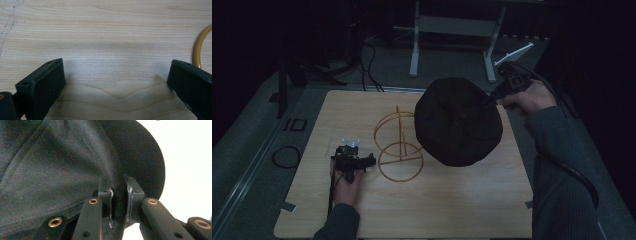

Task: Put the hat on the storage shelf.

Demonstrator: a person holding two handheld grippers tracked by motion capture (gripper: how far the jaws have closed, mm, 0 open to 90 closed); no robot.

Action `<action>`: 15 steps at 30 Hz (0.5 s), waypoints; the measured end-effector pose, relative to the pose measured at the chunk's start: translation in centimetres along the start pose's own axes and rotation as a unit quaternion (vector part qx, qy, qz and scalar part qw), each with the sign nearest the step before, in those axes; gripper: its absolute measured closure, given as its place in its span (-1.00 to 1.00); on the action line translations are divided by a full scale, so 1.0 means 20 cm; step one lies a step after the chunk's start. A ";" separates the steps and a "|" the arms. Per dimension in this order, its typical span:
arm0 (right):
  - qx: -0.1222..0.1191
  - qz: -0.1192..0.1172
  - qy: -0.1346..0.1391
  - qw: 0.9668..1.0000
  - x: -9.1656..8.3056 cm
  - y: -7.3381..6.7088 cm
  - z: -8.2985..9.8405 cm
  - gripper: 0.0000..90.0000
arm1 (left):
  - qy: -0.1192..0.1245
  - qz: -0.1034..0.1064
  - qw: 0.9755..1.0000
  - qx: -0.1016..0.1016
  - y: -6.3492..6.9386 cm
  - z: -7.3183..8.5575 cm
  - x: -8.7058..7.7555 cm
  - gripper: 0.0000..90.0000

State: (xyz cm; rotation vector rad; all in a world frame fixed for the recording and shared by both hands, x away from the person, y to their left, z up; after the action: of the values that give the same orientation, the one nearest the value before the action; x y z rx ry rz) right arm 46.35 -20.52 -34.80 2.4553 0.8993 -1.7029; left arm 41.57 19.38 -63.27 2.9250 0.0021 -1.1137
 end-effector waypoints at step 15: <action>-0.003 -0.012 0.007 1.000 0.02 -0.09 -0.05 0.73 | 0.000 0.000 1.000 0.000 0.00 0.00 0.00 -0.97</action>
State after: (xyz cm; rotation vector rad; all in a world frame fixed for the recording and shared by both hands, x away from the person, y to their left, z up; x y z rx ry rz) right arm 46.52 -18.50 -34.11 2.4647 0.9370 -1.6893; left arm 41.56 19.38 -63.27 2.9252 0.0018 -1.1147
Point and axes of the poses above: each handheld gripper's, and its own axes: x roughly forward along the jaws, z roughly out of its underside, y roughly to its right, the point moved 9 cm from there along x, roughly forward along the jaws, and after that the axes turned 5 degrees about y, right-handed, at the moved point
